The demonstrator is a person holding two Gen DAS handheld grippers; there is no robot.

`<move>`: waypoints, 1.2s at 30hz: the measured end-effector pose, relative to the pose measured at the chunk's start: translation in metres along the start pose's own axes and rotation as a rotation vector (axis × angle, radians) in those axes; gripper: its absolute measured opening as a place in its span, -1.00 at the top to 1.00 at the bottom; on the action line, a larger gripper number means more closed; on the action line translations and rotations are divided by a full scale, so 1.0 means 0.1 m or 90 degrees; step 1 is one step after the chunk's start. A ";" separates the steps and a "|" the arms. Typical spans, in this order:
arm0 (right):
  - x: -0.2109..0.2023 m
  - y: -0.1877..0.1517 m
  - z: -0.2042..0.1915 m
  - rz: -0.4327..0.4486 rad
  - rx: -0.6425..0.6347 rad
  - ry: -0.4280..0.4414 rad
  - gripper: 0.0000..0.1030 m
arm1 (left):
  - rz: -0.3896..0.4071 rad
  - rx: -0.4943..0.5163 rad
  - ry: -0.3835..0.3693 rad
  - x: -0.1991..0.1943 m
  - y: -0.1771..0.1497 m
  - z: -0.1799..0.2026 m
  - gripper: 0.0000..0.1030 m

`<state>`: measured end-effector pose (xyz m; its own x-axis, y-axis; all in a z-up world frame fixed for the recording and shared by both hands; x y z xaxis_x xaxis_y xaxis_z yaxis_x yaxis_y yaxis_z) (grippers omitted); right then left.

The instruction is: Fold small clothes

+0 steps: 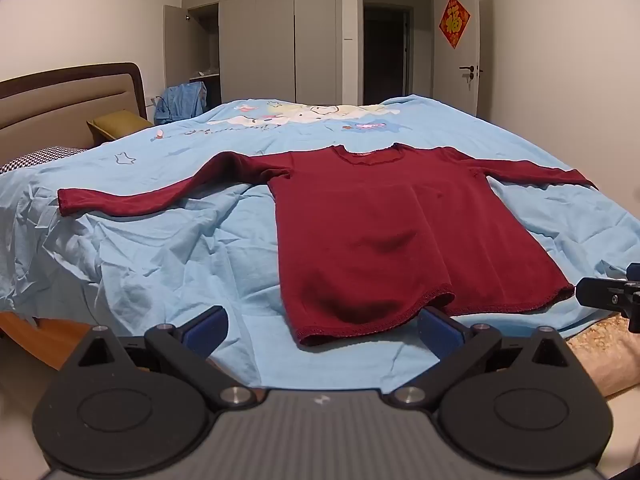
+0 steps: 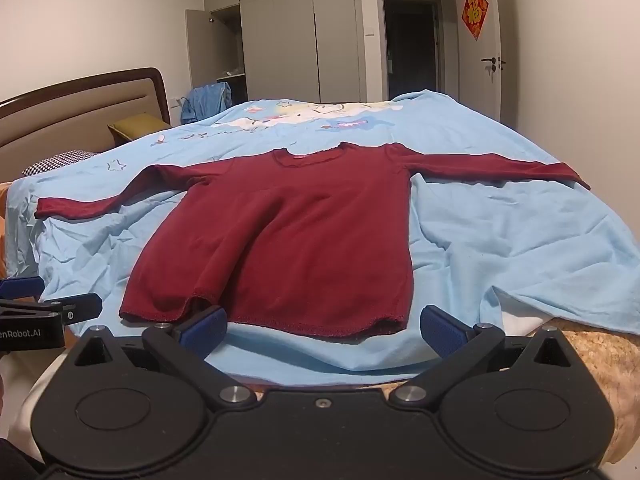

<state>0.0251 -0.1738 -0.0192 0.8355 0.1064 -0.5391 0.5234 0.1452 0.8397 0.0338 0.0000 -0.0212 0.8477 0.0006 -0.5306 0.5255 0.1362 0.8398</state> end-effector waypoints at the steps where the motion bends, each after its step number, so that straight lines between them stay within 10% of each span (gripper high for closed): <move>1: 0.00 0.00 0.00 0.001 -0.002 -0.001 -0.99 | -0.001 0.001 0.000 0.00 0.00 0.00 -1.00; 36: 0.01 0.00 -0.01 -0.004 -0.002 -0.001 -0.99 | -0.015 0.000 0.002 0.03 -0.02 -0.01 -1.00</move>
<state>0.0259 -0.1726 -0.0196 0.8323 0.1044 -0.5444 0.5282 0.1490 0.8360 0.0354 0.0008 -0.0247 0.8346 0.0005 -0.5509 0.5457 0.1360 0.8269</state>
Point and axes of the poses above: each gripper's, at about its wrist camera, not at the fingertips, and x roughly the way its jaws point, z to its right, y to its top, the point moved 4 cm from there along x, roughly the way its jaws point, and after that the axes turned 9 degrees about -x, right-handed, at the moved point
